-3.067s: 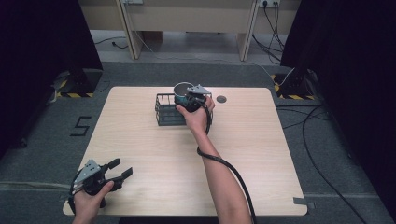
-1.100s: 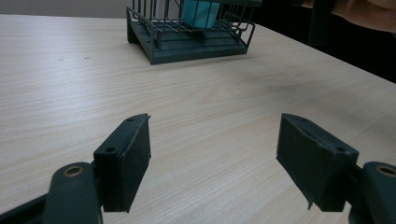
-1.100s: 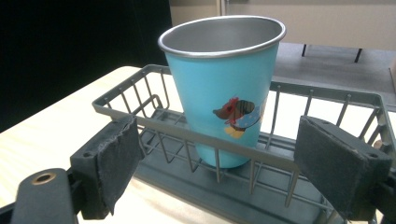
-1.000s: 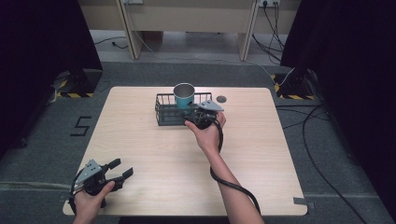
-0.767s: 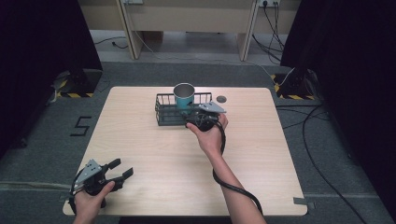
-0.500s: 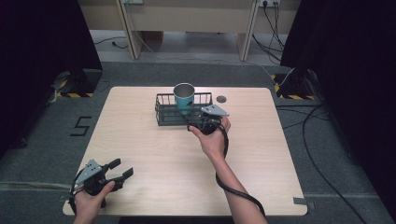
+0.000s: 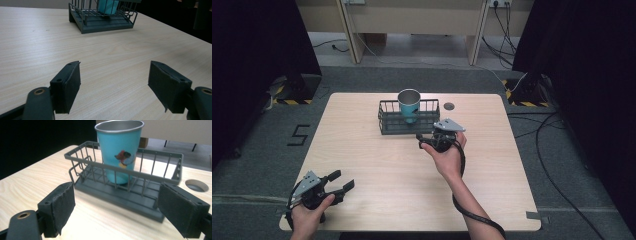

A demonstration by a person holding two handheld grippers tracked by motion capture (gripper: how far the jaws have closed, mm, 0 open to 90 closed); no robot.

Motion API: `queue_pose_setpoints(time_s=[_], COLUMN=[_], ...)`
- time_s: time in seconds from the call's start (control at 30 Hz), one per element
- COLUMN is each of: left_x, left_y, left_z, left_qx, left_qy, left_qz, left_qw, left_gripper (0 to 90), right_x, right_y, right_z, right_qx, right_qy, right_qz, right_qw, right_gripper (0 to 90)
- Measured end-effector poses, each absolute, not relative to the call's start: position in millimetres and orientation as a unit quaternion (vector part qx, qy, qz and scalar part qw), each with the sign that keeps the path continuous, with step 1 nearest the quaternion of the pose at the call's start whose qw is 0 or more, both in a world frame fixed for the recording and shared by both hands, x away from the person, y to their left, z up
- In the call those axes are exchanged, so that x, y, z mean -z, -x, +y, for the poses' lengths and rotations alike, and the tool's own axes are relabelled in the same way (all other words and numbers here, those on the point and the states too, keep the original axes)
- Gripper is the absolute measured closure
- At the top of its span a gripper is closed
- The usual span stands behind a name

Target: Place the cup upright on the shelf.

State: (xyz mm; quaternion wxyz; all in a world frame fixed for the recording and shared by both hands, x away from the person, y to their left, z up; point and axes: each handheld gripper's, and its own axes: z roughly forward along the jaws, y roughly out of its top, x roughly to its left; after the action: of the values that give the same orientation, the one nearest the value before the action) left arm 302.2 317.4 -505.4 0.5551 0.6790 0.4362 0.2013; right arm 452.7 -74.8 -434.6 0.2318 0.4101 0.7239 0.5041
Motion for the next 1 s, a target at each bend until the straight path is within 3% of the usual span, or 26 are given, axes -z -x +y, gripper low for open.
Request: queue_pose_setpoints(time_s=[1.0], left_x=[505], left_y=[-301], left_z=[316], left_qx=[-0.204], left_qy=[-0.681], left_qz=[0.436], left_qw=[0.552], left_gripper=[25.7], right_x=[454], right_y=[-385], right_z=[-144], right_qx=[-0.484], right_qy=[-0.425], right_qz=[0.724], right_qw=[0.246], right_gripper=[15.5])
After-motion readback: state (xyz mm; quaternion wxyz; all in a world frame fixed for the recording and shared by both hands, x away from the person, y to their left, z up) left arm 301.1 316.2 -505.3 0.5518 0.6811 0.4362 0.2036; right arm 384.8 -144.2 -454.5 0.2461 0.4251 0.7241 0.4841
